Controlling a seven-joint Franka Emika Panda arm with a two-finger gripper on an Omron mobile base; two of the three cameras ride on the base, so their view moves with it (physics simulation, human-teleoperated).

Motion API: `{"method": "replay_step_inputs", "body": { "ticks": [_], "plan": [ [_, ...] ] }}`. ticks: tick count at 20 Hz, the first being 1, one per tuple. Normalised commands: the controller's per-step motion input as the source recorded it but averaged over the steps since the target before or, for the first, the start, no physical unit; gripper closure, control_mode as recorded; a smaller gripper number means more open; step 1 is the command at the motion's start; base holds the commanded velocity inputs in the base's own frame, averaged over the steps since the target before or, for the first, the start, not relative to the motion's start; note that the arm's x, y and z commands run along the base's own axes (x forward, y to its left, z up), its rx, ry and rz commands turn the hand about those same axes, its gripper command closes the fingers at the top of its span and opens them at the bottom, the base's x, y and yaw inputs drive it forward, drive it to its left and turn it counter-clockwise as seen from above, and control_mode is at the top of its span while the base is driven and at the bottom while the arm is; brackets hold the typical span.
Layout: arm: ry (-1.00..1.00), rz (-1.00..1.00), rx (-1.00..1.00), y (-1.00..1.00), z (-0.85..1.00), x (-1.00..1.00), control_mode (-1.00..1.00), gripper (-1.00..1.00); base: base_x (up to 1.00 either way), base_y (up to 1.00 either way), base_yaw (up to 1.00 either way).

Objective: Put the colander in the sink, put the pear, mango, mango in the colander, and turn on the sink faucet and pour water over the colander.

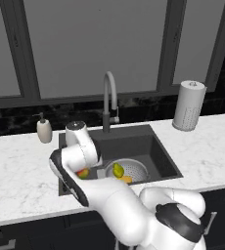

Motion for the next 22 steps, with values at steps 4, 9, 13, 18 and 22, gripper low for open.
{"method": "replay_step_inputs", "body": {
  "ticks": [4,9,13,18,22],
  "plan": [
    [0.00,0.12,0.00,-0.67,0.07,0.18,-1.00,1.00,0.00,0.00,0.00],
    [0.00,0.16,0.00,-0.49,-0.02,0.14,-1.00,1.00,0.00,0.00,0.00],
    [0.00,0.09,0.00,-0.48,0.00,0.13,-1.00,1.00,0.00,0.00,0.00],
    [0.09,0.01,0.00,-0.35,0.00,0.07,-1.00,1.00,0.00,0.00,0.00],
    [0.05,0.00,-0.04,-0.22,-0.03,0.09,-1.00,1.00,0.00,0.00,0.00]
  ]
}}
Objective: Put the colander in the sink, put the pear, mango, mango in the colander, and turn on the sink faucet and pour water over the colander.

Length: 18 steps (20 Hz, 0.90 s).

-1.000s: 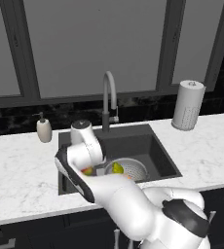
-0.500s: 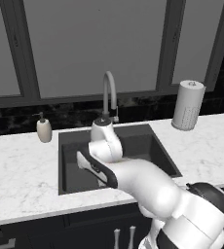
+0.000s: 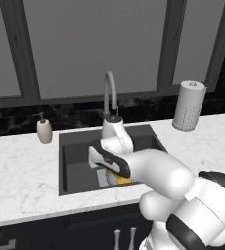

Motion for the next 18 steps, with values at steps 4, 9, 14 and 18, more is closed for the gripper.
{"method": "replay_step_inputs", "body": {
  "ticks": [4,9,14,18],
  "plan": [
    [0.00,0.00,-0.04,-0.21,-0.05,0.10,-1.00,1.00,0.00,0.00,0.00],
    [0.00,-0.02,-0.07,-0.13,-0.15,0.00,-1.00,1.00,0.00,0.00,0.00],
    [0.00,-0.02,-0.05,-0.20,-0.15,0.01,-1.00,1.00,0.00,0.00,0.00],
    [0.00,-0.01,0.00,-0.22,-0.13,0.04,-1.00,1.00,0.00,0.00,0.00]
  ]
}}
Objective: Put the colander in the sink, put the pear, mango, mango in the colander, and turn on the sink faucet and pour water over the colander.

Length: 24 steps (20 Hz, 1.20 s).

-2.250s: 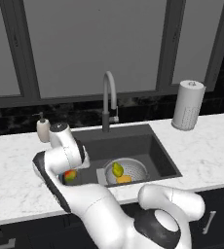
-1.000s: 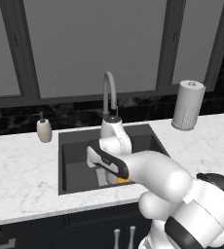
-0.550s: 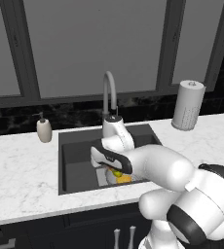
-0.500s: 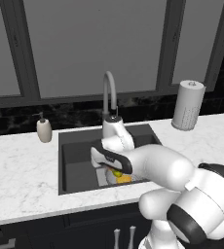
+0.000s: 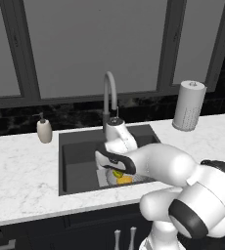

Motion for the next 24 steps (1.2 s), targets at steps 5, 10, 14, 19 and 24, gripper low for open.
{"method": "replay_step_inputs", "body": {
  "ticks": [5,10,14,19,24],
  "plan": [
    [0.00,-0.01,0.00,-0.15,-0.23,0.01,-1.00,1.00,0.00,0.00,0.00],
    [0.00,-0.02,0.00,-0.02,-0.29,0.08,-1.00,1.00,0.00,0.00,0.00],
    [0.00,-0.02,0.00,0.00,-0.27,0.04,-1.00,1.00,0.00,0.00,0.00],
    [0.00,-0.03,0.00,-0.02,-0.25,0.02,-1.00,1.00,0.00,0.00,0.00],
    [0.00,-0.03,0.00,-0.03,-0.20,0.08,-1.00,1.00,0.00,0.00,0.00]
  ]
}}
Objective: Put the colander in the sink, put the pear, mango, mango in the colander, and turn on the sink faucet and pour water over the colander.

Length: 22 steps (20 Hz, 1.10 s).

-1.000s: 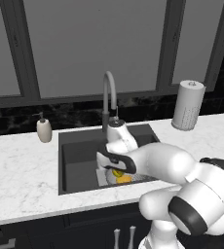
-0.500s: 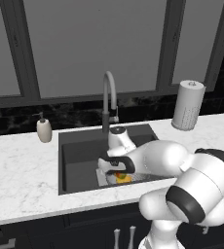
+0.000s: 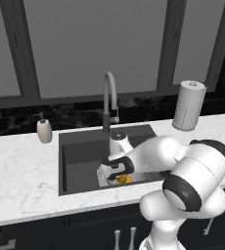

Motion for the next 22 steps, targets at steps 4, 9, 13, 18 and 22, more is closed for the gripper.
{"method": "replay_step_inputs", "body": {
  "ticks": [4,9,13,18,22],
  "plan": [
    [0.00,-0.02,0.00,-0.05,-0.15,0.09,-1.00,1.00,0.00,0.00,0.00],
    [0.00,-0.03,0.00,-0.03,-0.15,0.12,-1.00,1.00,0.00,0.00,0.00],
    [0.00,-0.02,0.00,0.00,-0.10,0.15,-1.00,1.00,0.00,0.00,0.00],
    [0.00,-0.02,0.00,0.00,-0.12,0.12,-1.00,1.00,0.00,0.00,0.00],
    [0.01,-0.02,0.00,0.00,-0.10,0.01,-1.00,1.00,0.00,0.00,0.00]
  ]
}}
